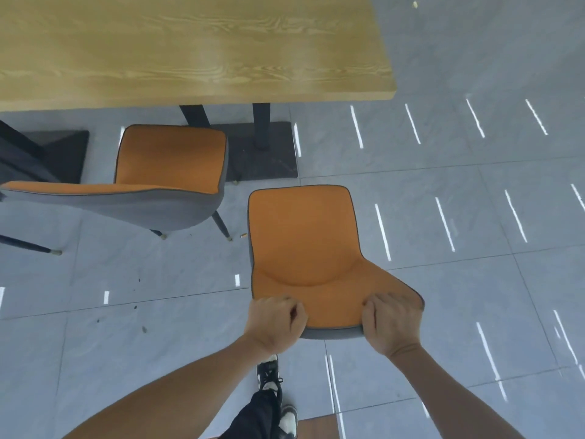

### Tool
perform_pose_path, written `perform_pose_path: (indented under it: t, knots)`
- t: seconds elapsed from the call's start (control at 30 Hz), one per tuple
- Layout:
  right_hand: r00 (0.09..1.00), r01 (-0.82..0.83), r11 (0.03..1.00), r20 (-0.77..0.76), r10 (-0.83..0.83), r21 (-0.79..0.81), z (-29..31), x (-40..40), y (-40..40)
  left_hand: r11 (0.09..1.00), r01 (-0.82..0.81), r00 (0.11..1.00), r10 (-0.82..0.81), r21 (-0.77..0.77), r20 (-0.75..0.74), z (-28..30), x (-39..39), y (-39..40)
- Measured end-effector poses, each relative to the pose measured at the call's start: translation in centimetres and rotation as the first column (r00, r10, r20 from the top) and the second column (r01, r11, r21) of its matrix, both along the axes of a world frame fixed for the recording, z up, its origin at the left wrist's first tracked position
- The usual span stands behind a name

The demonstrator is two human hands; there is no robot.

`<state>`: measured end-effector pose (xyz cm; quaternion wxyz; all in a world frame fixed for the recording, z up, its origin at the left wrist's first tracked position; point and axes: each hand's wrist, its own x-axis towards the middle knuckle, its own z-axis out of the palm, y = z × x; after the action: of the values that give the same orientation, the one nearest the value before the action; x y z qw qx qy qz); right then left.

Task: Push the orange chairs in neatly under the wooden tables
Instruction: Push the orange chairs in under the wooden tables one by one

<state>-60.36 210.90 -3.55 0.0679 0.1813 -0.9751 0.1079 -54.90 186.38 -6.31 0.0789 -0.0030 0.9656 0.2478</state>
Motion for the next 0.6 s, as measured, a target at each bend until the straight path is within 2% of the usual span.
perform_pose_path:
  t: [0.23,0.43,0.6]
  knots:
    - [0.997,0.040,0.998,0.058,-0.042,0.040,-1.3,0.7,-1.0,0.988,-0.103,0.988,0.115,-0.116,0.101,0.5,0.6,0.0]
    - [0.997,0.074,0.997,-0.022,-0.074,-0.020,-1.2,-1.2,-4.4,0.967,-0.241,0.970,0.243,-0.079,0.019,1.0,-1.9,-0.5]
    - [0.990,0.096,0.995,-0.099,-0.098,-0.025,-1.0,-4.9,-6.6,0.956,-0.260,0.965,0.264,-0.138,0.008,0.5,-6.0,-3.0]
